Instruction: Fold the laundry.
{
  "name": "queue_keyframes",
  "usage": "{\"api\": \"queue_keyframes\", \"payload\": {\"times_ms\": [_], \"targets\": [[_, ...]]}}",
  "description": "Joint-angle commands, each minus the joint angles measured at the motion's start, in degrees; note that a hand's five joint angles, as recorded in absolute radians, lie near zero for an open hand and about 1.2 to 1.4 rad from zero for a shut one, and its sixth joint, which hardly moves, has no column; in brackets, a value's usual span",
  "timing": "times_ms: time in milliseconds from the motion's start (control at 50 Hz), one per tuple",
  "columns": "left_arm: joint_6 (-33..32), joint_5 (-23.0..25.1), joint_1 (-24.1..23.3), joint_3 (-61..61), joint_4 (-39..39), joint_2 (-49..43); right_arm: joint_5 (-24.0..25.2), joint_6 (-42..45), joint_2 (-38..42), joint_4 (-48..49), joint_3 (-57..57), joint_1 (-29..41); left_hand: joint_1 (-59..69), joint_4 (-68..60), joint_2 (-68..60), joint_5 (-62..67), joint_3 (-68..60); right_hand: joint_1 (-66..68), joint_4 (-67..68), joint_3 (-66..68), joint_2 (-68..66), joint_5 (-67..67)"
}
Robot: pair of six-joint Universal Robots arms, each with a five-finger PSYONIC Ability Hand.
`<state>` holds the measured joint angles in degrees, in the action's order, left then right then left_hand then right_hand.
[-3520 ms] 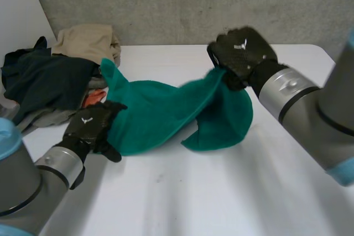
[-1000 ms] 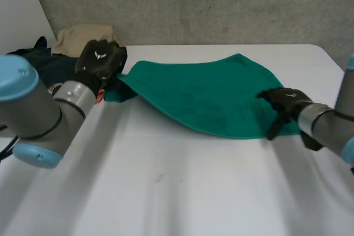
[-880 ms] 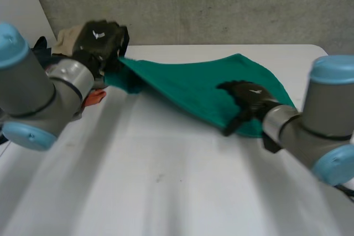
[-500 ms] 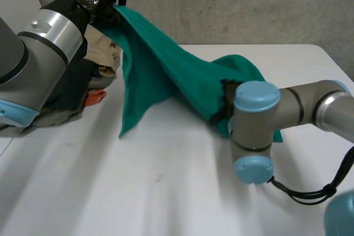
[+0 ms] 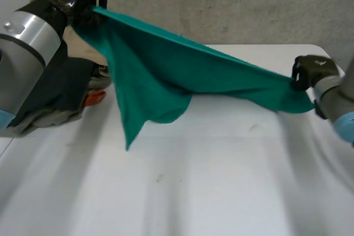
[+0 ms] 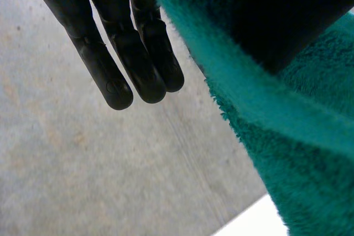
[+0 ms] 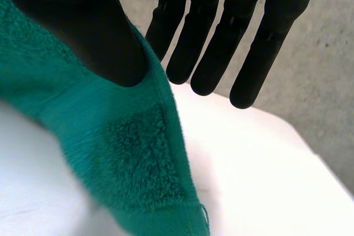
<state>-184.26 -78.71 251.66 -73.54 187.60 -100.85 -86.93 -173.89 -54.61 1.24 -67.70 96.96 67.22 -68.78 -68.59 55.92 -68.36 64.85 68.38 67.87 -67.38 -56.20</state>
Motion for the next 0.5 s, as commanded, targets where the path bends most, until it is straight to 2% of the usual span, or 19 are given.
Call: {"api": "queue_keyframes", "payload": {"times_ms": [20, 120, 180, 220, 280, 360, 500], "targets": [[-1.19, 0.58, 2.87, -2.40, -8.03, 1.62, 8.43, 16.08, -12.16, -15.18, 2.56, -6.25, 12.78, -11.22, -11.41, 14.08, -11.64, 15.15, 11.62, 12.13, -12.62, -13.80], [-5.57, 0.67, 5.06, -3.28, -16.55, 3.73, 9.94, 30.26, -20.79, -25.92, 4.94, -8.63, 12.78, -11.22, -11.41, 14.08, -11.64, 15.15, 11.62, 12.13, -12.62, -13.80], [-11.90, 0.67, 6.21, -3.28, -22.44, 4.17, 9.86, 35.88, -24.57, -32.06, 7.74, -8.81, 12.78, -11.22, -11.41, 14.08, -11.64, 15.15, 11.62, 12.13, -12.62, -13.80], [-16.72, 0.75, 6.82, -3.28, -25.51, 4.17, 9.94, 37.13, -25.81, -34.71, 9.24, -8.72, 12.78, -11.22, -11.41, 14.08, -11.64, 15.15, 11.62, 12.13, -12.62, -13.80], [-20.60, 0.75, 6.83, -3.28, -27.46, 4.09, 10.12, 38.28, -26.16, -38.24, 11.88, -8.63, 12.78, -11.22, -11.41, 14.08, -11.64, 15.15, 11.62, 12.13, -12.62, -13.80], [-23.69, 0.67, 6.39, -3.02, -27.73, 0.41, 10.73, 38.28, -24.59, -39.56, 12.15, -8.89, 12.78, -11.22, -11.41, 14.08, -11.64, 15.15, 11.62, 12.13, -12.62, -13.80], [-23.95, -0.12, 5.25, 6.45, -23.53, -13.72, 8.98, 37.67, -10.28, -38.34, 17.14, -7.93, 12.78, -11.22, -11.41, 14.08, -11.64, 15.15, 11.62, 12.13, -12.62, -13.80]]}}
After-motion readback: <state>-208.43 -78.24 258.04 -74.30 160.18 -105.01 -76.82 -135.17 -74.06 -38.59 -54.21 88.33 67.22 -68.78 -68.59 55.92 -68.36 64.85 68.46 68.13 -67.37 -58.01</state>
